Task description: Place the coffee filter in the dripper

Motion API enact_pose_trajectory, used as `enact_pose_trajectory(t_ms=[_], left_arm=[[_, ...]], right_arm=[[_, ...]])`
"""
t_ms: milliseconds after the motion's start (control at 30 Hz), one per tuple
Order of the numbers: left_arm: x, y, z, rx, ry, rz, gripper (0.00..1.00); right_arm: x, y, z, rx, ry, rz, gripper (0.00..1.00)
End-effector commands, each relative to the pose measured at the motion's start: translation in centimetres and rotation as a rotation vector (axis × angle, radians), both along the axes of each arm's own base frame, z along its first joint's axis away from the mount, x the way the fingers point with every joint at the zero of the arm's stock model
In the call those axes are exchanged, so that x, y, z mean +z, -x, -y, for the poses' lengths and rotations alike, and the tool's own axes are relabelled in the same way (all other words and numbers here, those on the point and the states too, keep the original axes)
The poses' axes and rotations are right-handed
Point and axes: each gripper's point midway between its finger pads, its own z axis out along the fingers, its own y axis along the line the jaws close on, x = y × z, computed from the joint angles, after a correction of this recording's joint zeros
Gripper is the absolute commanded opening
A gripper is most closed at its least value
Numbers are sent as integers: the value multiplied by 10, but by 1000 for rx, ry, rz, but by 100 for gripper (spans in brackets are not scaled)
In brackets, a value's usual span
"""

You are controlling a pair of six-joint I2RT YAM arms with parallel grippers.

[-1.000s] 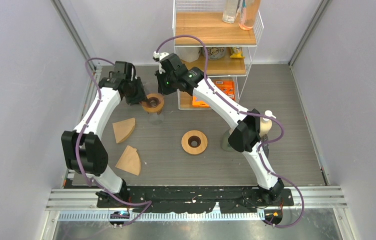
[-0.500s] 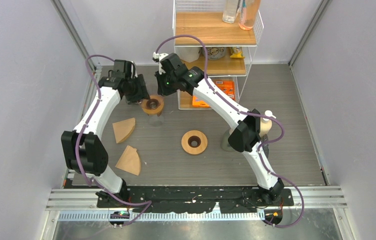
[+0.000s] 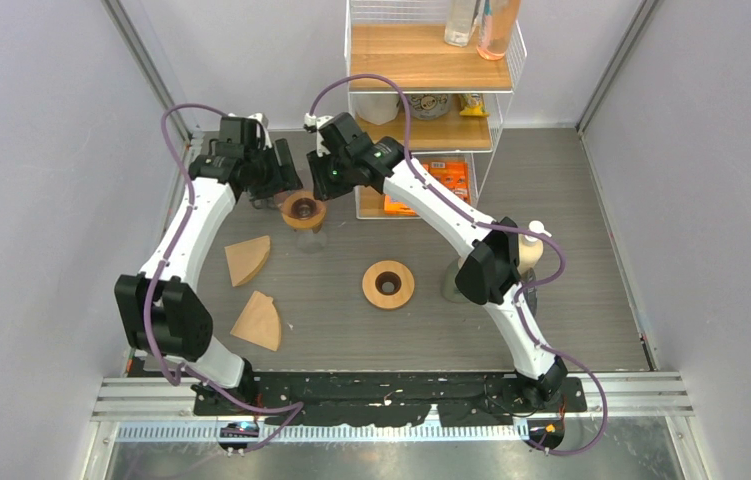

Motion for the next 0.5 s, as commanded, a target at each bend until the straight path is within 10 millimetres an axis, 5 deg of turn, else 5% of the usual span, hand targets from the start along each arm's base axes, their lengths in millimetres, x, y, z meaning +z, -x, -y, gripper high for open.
enact_pose_trajectory(t_ms=[0, 300, 467], left_arm=[[53, -7, 2, -21, 11, 167, 71], [79, 2, -2, -20, 2, 242, 97], [97, 16, -4, -29, 1, 310, 100]], right_arm=[[58, 4, -1, 21, -116, 70, 34], [97, 4, 6, 11, -167, 162, 60], [117, 6, 19, 11, -164, 232, 82]])
